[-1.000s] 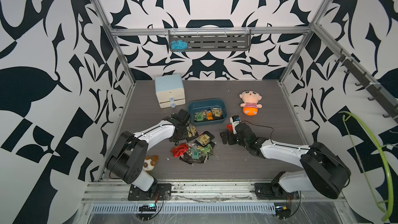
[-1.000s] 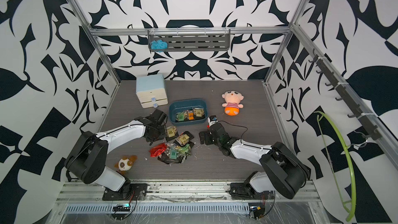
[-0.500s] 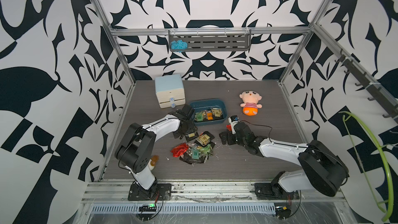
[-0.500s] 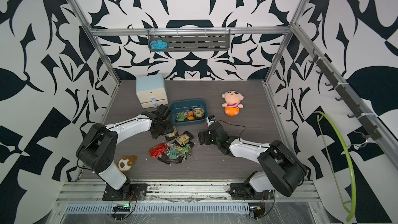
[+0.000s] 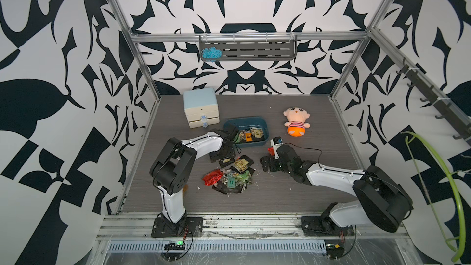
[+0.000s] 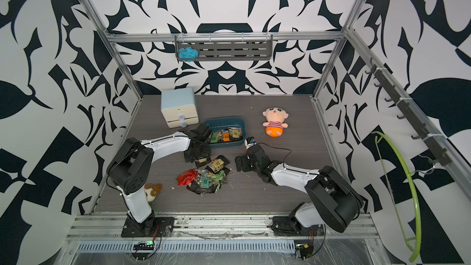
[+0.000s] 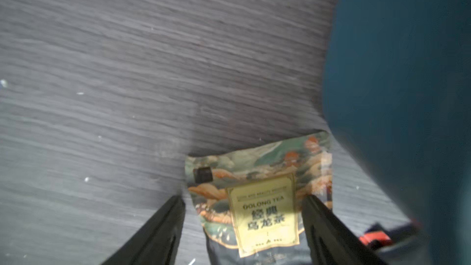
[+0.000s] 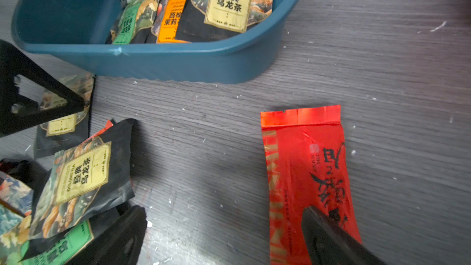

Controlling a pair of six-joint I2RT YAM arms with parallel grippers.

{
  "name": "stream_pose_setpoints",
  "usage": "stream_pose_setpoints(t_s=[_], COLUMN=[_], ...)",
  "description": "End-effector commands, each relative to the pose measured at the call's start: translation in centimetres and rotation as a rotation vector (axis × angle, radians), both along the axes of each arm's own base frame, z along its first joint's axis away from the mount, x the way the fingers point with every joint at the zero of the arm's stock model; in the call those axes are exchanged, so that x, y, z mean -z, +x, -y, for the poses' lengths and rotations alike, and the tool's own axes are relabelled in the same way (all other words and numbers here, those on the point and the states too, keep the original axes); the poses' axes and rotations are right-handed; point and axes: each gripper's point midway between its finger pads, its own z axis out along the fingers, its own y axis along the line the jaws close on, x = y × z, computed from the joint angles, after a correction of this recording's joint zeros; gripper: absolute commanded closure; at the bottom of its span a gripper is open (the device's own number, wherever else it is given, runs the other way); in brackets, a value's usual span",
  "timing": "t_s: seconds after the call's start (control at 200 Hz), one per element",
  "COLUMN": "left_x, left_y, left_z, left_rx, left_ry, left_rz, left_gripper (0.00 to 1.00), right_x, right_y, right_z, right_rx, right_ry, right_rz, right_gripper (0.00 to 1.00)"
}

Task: Put the tea bags into the storage box
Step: Pick up the tea bag from the center of the board.

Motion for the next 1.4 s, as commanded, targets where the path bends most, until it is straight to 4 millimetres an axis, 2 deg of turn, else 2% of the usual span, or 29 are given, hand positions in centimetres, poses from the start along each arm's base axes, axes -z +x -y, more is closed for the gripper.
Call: stream_pose_setpoints(t_s=[0.0,0.135,0.385,0.58,0.795,0.85,0.96,1.2,1.315,1.395], left_x=[1.6,2.3,2.9,2.1,1.1,0.9,0.6,-1.9,-4.4,-6.8], left_y=[-1.4,-2.1,-3.2,-3.7,-4.0,-4.0,-4.0,-3.0,-2.0,-1.2], left_z=[-0.6,-0.9,-1.5,-1.6,-2.2,-2.5,-2.8,-3.8,-5.1,-6.2], left_rx=[-0.009,-0.01,-0.015,-0.011,-0.017,-0.023,-0.023,-0.023,-0.033,-0.03], left_ry=[0.048,0.065,0.076,0.056,0.055,0.065,0.073,0.12,0.194,0.27], left_rz=[-0.059,-0.076,-0.093,-0.081,-0.055,-0.05,-0.037,0.043,0.107,0.156], left_gripper=[0.26,0.4,0.51,0.55,0.72,0.79,0.85,0.95,0.95,0.96], right_x=[-1.9,-1.9,-1.8,-1.9,-1.9,-1.8,-1.8,-1.8,-1.8,-1.8], right_y=[1.1,1.1,1.1,1.1,1.1,1.1,1.1,1.1,1.1,1.1], right_z=[-0.6,-0.6,-0.5,-0.5,-0.5,-0.6,-0.7,-0.6,-0.5,-0.6], right_rx=[-0.002,-0.002,0.0,0.0,0.0,-0.005,-0.007,-0.006,-0.002,-0.002], right_ry=[0.018,0.016,0.011,0.01,0.011,0.012,0.011,0.011,0.005,0.008], right_rz=[0.054,0.052,0.05,0.051,0.048,0.047,0.043,0.046,0.046,0.046], right_gripper=[0.01,0.01,0.01,0.01,0.01,0.01,0.01,0.01,0.01,0.01])
